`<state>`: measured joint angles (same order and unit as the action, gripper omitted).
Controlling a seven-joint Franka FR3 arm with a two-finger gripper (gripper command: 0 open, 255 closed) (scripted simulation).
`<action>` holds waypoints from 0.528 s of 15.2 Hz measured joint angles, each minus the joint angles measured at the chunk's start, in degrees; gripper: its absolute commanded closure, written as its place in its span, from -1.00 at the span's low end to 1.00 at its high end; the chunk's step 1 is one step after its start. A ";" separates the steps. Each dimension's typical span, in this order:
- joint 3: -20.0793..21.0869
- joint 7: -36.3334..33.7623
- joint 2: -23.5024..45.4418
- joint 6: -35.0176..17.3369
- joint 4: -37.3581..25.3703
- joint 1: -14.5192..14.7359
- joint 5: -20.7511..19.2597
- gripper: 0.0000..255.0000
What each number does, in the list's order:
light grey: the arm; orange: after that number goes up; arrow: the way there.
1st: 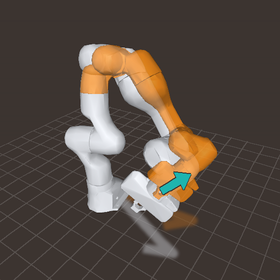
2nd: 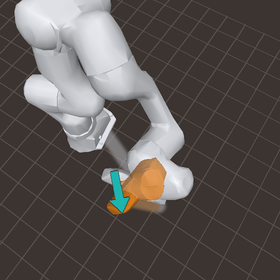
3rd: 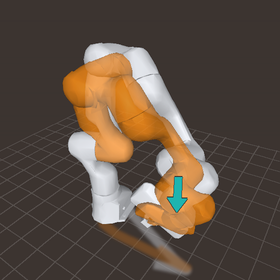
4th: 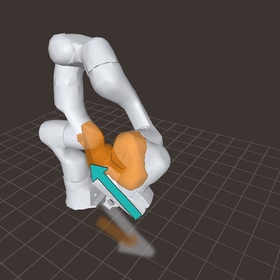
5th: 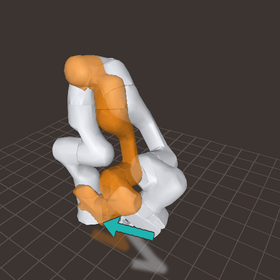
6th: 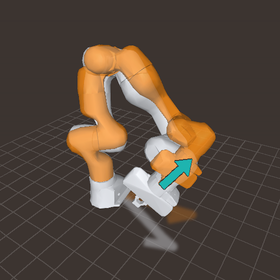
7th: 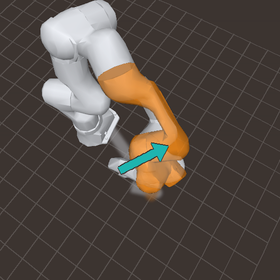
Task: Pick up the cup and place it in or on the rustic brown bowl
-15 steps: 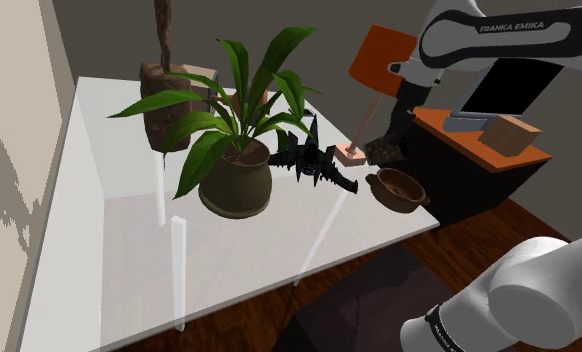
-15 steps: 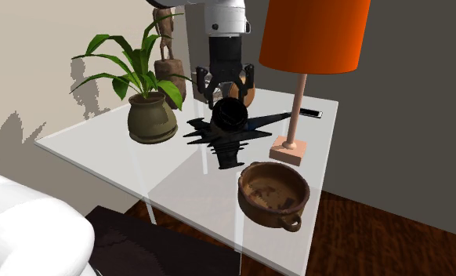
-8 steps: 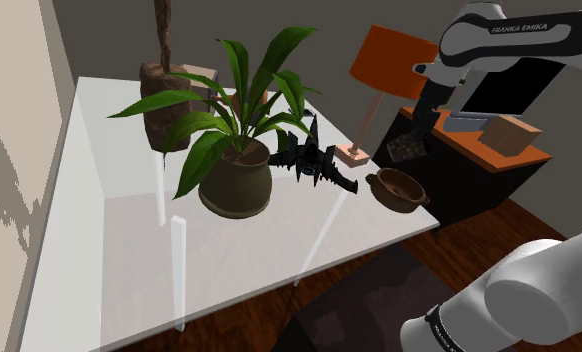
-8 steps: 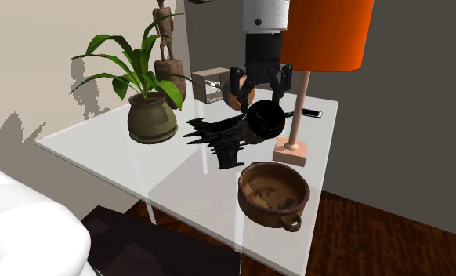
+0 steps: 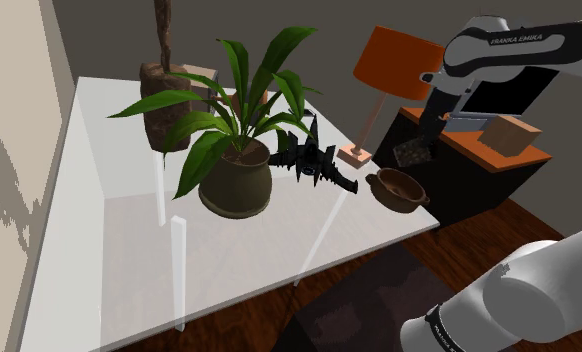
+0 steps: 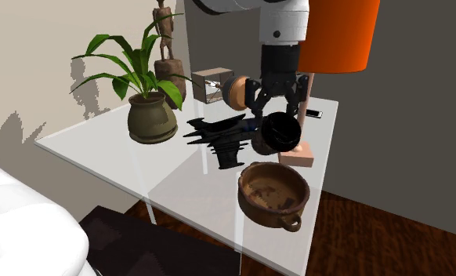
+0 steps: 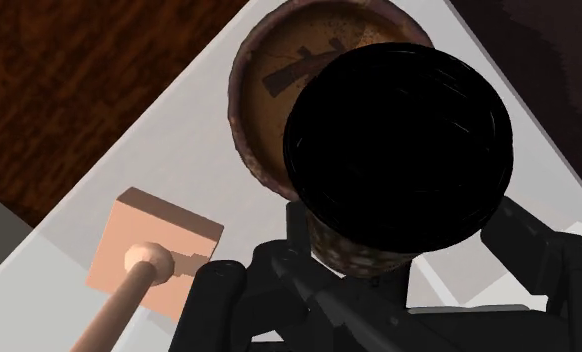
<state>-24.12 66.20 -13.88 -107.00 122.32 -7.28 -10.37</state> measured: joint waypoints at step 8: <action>-0.68 -0.07 1.65 -6.25 4.60 -0.13 0.12 1.00</action>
<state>-24.80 66.13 -12.23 -113.25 126.92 -7.41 -10.25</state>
